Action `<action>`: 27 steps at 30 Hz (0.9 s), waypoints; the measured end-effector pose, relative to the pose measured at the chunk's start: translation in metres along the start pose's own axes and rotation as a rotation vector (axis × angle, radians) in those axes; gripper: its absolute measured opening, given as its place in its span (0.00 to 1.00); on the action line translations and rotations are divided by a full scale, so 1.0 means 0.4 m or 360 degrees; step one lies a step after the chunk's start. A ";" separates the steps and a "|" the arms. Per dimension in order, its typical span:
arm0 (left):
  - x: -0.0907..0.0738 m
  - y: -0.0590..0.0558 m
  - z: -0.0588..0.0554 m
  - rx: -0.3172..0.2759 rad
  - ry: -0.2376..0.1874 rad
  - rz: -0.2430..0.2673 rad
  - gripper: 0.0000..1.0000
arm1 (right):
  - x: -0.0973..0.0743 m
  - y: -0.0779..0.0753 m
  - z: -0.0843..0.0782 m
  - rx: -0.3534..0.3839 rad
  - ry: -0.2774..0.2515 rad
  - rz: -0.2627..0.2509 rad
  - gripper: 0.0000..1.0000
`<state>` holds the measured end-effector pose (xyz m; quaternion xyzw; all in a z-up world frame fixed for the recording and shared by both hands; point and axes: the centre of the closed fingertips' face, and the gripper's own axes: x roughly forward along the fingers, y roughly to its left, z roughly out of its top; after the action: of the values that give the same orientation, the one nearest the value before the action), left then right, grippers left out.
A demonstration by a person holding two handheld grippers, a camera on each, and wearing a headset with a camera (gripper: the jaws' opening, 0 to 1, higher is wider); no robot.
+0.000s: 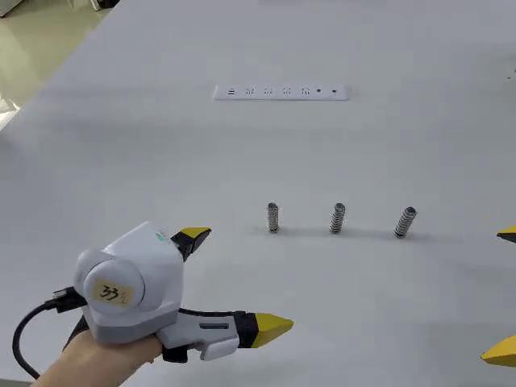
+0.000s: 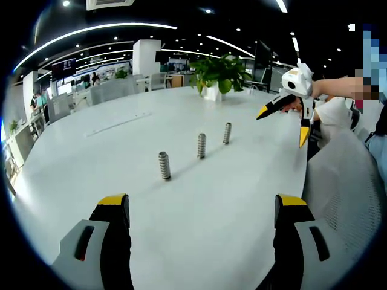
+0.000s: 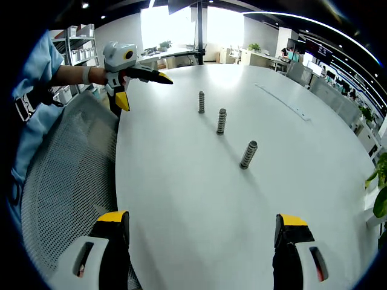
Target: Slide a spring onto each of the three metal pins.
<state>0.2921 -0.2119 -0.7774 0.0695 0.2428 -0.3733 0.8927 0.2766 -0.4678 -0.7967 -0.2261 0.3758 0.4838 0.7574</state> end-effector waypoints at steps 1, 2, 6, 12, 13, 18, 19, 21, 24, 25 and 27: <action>-0.002 0.001 0.001 -0.0001 -0.0002 0.0000 0.99 | -0.003 -0.001 -0.002 0.0020 -0.0006 -0.0010 0.99; -0.004 0.002 0.002 -0.0004 -0.0003 0.0001 0.99 | -0.007 -0.003 -0.004 0.0037 -0.0020 -0.0027 0.99; -0.009 0.005 0.003 0.0003 0.0005 0.0009 0.99 | -0.019 -0.006 -0.005 0.0103 -0.0086 -0.0062 0.99; -0.012 0.006 0.013 0.0013 -0.0002 0.0018 0.99 | -0.030 0.000 -0.025 0.0172 -0.0131 -0.0093 0.99; -0.011 0.005 0.012 0.0016 0.0002 0.0016 0.99 | -0.031 0.001 -0.029 0.0177 -0.0133 -0.0096 0.99; -0.010 0.003 0.017 0.0024 0.0005 0.0016 0.99 | -0.044 0.004 -0.032 0.0227 -0.0171 -0.0127 0.99; -0.010 0.002 0.018 0.0023 0.0003 0.0018 0.99 | -0.045 0.004 -0.031 0.0230 -0.0175 -0.0131 0.99; -0.010 -0.001 0.021 0.0025 0.0004 0.0015 0.99 | -0.047 0.006 -0.028 0.0245 -0.0189 -0.0142 0.99; -0.012 -0.005 0.024 0.0029 0.0004 0.0012 0.99 | -0.049 0.012 -0.020 0.0256 -0.0213 -0.0146 0.99; -0.013 -0.004 0.025 0.0026 0.0000 0.0019 0.99 | -0.048 0.016 -0.017 0.0260 -0.0215 -0.0140 0.99; -0.016 -0.003 0.024 0.0011 -0.0001 0.0036 0.99 | -0.047 0.016 -0.010 0.0261 -0.0240 -0.0149 0.99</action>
<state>0.2911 -0.2114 -0.7656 0.0750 0.2404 -0.3640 0.8967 0.2646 -0.4783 -0.7841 -0.1435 0.3452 0.4311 0.8212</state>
